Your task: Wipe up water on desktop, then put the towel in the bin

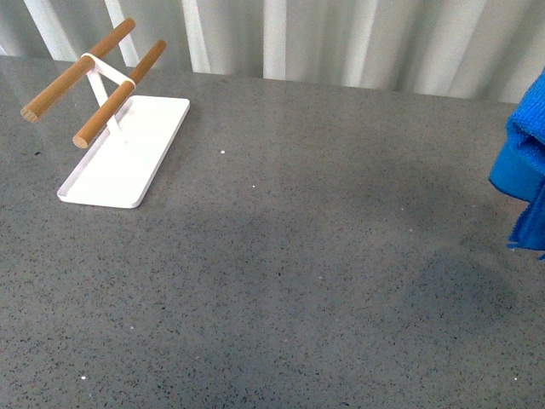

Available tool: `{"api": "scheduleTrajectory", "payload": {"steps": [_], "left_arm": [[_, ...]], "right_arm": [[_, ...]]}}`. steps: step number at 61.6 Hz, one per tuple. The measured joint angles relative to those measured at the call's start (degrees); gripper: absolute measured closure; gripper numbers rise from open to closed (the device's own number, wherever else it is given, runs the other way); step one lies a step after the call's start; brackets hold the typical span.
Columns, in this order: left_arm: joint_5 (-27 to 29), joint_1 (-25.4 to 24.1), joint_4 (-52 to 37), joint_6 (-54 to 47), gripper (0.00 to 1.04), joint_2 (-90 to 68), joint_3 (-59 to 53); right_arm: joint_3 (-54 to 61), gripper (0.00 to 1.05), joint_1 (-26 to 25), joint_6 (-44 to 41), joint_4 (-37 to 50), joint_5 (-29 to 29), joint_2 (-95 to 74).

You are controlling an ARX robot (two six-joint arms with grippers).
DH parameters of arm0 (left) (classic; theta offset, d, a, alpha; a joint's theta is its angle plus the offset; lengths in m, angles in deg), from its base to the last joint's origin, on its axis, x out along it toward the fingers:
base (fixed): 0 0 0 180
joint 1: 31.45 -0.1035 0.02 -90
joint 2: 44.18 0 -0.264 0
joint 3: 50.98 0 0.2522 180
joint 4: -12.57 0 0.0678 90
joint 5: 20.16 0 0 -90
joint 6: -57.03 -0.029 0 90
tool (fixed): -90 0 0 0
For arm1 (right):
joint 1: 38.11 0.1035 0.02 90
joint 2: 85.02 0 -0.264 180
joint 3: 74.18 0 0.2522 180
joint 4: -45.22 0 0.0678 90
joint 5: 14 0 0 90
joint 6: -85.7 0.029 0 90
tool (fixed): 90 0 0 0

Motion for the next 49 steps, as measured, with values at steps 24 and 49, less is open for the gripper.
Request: {"api": "scheduleTrajectory", "payload": {"steps": [24,49], "left_arm": [[2.5,-4.9,-11.1,-9.7,0.95,12.4,-16.8],[2.4,-4.9,-9.6,-10.2,1.01,20.6,-22.8]], "right_arm": [[0.3,1.01,-0.3,-0.7,-0.5,-0.1,0.1],[0.8,1.01,-0.3,-1.5,-1.3,-0.2,0.2]]}}
